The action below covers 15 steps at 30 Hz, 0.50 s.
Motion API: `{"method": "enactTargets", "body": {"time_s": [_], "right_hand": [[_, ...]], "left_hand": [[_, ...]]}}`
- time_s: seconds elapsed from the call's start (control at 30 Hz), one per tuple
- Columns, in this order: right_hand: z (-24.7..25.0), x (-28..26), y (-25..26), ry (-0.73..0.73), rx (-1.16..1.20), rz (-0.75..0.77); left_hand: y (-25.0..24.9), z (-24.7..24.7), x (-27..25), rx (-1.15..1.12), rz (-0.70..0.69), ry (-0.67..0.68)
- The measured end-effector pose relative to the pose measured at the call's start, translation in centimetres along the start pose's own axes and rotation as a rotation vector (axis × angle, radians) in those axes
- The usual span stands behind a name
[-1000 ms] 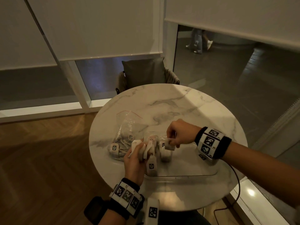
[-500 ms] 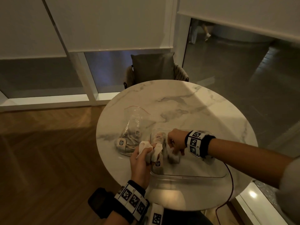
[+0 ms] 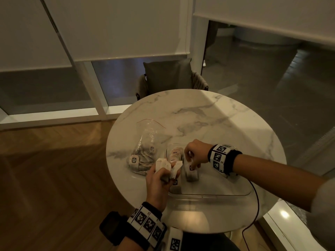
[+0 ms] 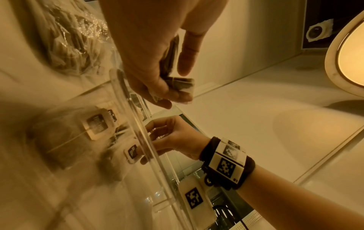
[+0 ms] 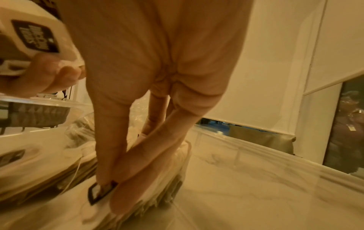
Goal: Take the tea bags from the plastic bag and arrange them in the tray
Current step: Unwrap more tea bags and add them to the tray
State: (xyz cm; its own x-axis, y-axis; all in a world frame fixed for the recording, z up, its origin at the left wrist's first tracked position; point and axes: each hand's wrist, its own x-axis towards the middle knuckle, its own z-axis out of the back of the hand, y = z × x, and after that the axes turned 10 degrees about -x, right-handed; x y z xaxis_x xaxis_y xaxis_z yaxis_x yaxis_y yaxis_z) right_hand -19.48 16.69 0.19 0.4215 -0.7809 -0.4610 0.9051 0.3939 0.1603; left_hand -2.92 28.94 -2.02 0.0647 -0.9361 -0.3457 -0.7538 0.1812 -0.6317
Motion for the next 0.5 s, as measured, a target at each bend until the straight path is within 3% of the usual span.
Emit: {"method": "enactTargets", "body": {"time_s": [0.23,0.33,0.4,0.5], "right_hand": [[1.1,-1.7,-1.0,-0.165,0.216,0.033],[1.3,-3.5,-0.6,-0.034,0.521,0.211],[1.0,-4.3,-0.5,0.037,0.583,0.371],[0.2,-4.7,0.0,-0.086,0.619,0.444]], "left_hand": [[0.5,-0.2,0.1,0.101,-0.030,-0.002],[0.6,-0.2,0.2,0.113,-0.036,-0.010],[0.5,-0.3,0.2,0.110,-0.055,-0.012],[0.3,-0.8,0.0,0.131,-0.095,0.023]]}}
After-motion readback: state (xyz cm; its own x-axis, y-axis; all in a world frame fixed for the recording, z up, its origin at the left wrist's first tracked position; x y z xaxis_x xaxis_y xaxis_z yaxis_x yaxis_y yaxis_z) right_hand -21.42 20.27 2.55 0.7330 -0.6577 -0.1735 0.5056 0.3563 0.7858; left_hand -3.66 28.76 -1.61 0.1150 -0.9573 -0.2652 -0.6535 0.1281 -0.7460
